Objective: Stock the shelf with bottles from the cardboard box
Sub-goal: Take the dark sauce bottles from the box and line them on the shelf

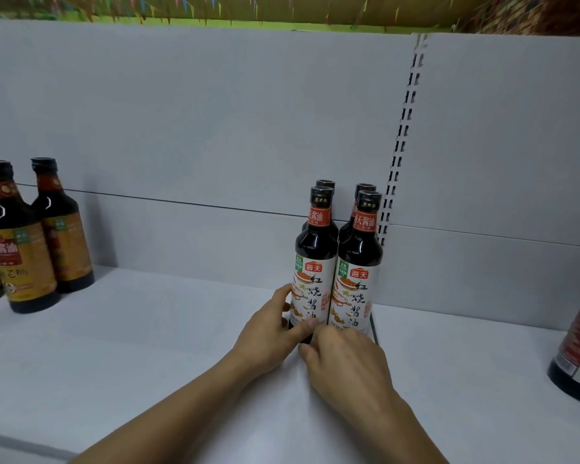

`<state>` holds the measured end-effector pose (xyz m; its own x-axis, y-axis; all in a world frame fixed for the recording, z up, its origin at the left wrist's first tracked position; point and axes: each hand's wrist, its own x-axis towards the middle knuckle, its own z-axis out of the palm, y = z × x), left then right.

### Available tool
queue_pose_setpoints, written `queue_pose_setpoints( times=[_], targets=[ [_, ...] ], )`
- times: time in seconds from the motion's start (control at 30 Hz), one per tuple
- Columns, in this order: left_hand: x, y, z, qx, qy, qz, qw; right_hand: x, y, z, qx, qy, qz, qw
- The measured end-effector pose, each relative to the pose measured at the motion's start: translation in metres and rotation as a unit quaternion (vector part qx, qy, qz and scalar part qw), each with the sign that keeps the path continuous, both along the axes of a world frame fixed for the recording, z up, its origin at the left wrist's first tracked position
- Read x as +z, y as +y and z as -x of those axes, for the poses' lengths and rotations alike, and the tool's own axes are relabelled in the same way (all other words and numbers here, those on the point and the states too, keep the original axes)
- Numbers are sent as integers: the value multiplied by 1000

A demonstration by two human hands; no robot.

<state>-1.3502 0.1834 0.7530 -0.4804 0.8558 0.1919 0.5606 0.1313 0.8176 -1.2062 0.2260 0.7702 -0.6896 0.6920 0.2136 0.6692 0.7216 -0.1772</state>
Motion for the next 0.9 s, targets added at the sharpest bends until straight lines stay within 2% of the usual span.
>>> queue_pose_setpoints(
  times=[0.17, 0.33, 0.53, 0.9],
  targets=[
    [8, -27, 4, 29, -1, 26, 999, 5, -5, 2, 20, 41, 9, 999],
    [13, -81, 14, 75, 13, -5, 997, 19, -17, 10, 91, 117, 81, 986],
    [14, -155, 25, 139, 19, -59, 988, 33, -61, 34, 182, 166, 110, 963],
    [6, -336, 40, 298, -16, -108, 948, 15, -195, 114, 344, 150, 172, 911]
  ],
)
